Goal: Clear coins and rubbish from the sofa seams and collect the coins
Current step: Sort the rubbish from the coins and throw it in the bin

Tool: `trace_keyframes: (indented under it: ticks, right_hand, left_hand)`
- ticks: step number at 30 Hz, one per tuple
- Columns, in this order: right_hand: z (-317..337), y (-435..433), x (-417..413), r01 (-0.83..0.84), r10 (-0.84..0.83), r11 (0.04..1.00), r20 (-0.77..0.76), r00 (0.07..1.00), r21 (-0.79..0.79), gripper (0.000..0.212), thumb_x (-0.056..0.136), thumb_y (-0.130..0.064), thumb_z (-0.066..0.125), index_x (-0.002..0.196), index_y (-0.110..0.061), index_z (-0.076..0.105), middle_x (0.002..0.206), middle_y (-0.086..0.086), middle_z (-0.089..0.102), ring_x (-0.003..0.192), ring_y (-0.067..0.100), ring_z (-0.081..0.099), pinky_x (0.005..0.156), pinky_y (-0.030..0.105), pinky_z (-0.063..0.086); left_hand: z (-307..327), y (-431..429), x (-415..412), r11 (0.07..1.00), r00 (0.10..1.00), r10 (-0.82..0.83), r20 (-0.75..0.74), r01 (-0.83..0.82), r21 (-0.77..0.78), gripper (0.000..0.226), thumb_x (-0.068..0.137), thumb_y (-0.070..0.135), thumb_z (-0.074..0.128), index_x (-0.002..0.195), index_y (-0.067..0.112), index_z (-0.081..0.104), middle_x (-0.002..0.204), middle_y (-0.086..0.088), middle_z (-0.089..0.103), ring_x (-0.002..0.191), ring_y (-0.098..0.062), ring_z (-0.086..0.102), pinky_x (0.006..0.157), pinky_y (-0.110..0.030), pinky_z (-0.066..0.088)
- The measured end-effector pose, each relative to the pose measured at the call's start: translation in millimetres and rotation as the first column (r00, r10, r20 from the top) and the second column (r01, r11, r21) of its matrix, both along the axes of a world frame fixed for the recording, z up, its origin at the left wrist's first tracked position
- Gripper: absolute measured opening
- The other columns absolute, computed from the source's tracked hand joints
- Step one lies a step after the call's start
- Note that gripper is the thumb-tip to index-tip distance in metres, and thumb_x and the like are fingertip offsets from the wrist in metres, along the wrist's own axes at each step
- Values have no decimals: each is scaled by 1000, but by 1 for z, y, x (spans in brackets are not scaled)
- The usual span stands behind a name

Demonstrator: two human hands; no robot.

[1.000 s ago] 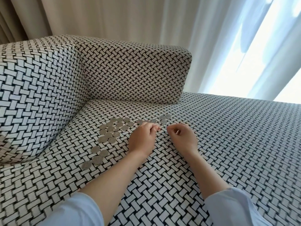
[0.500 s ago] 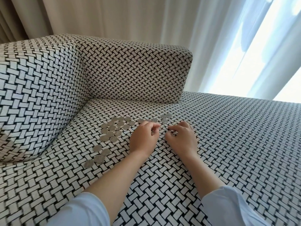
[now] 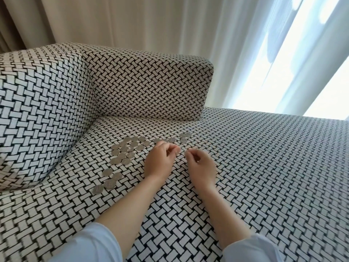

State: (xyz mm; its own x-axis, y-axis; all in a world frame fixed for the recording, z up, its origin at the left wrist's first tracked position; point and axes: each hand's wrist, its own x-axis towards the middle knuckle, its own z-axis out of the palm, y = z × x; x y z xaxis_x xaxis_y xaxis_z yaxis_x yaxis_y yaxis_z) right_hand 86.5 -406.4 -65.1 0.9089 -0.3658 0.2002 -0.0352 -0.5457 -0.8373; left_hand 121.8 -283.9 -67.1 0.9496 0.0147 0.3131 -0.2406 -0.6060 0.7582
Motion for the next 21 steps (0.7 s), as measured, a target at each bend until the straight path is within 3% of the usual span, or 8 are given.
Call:
trace_keyframes:
  ticks: [4, 8, 11, 14, 16, 18, 21]
  right_hand:
    - [13, 12, -13, -18, 37, 933, -48, 998, 360, 11, 92, -32, 65, 92, -27, 74, 77, -13, 73, 67, -1, 67, 58, 17, 50]
    - [26, 13, -20, -100, 250, 739, -132, 959, 666, 13, 93, -24, 65, 95, -15, 74, 87, -1, 77, 75, 12, 73, 52, 18, 48]
    - [26, 10, -27, -104, 342, 580, -125, 931, 808, 18, 93, -21, 64, 102, -9, 73, 90, 3, 75, 71, 10, 68, 52, 17, 47]
    - [24, 7, -34, -80, 397, 407, -98, 913, 910, 26, 94, -20, 63, 111, 0, 69, 82, 4, 67, 62, 8, 61, 48, 16, 46]
    - [21, 7, -38, -70, 410, 322, -72, 909, 944, 26, 94, -19, 61, 110, 0, 69, 80, 4, 65, 60, 8, 59, 47, 16, 46]
    - [17, 9, -42, -72, 414, 281, -53, 909, 957, 23, 93, -20, 63, 104, -2, 72, 79, 4, 64, 60, 8, 57, 48, 16, 47]
    - [17, 10, -43, -66, 409, 298, -65, 910, 952, 20, 93, -20, 63, 103, -3, 69, 76, 3, 60, 60, 8, 53, 49, 16, 45]
  left_hand:
    - [3, -3, -19, 977, 1000, -30, -1, 29, -213, 14, 91, 42, 61, 90, 31, 68, 103, 11, 66, 88, 2, 60, 70, -16, 50]
    - [8, -4, -33, 929, 1000, 2, -31, -13, -370, 13, 90, 33, 65, 92, 22, 72, 100, 9, 70, 91, -8, 66, 79, -31, 57]
    - [13, -3, -41, 934, 1000, -1, -16, -5, -357, 15, 90, 34, 65, 94, 21, 72, 100, 4, 70, 89, -11, 66, 76, -27, 56]
    - [13, -4, -50, 966, 1000, 6, 9, -3, -259, 18, 91, 37, 62, 97, 23, 71, 112, -2, 67, 101, -15, 62, 82, -26, 54]
    - [12, -3, -57, 968, 999, 2, 32, 6, -249, 16, 92, 36, 61, 100, 25, 70, 110, 3, 65, 96, -6, 60, 79, -17, 51]
    - [11, -1, -64, 968, 999, -26, 41, 35, -248, 13, 94, 31, 59, 101, 28, 70, 104, 11, 62, 92, 2, 58, 77, -12, 47]
    - [12, 0, -69, 965, 998, -65, 20, 67, -254, 18, 96, 26, 56, 106, 25, 71, 103, 16, 58, 96, 2, 58, 80, -15, 50]
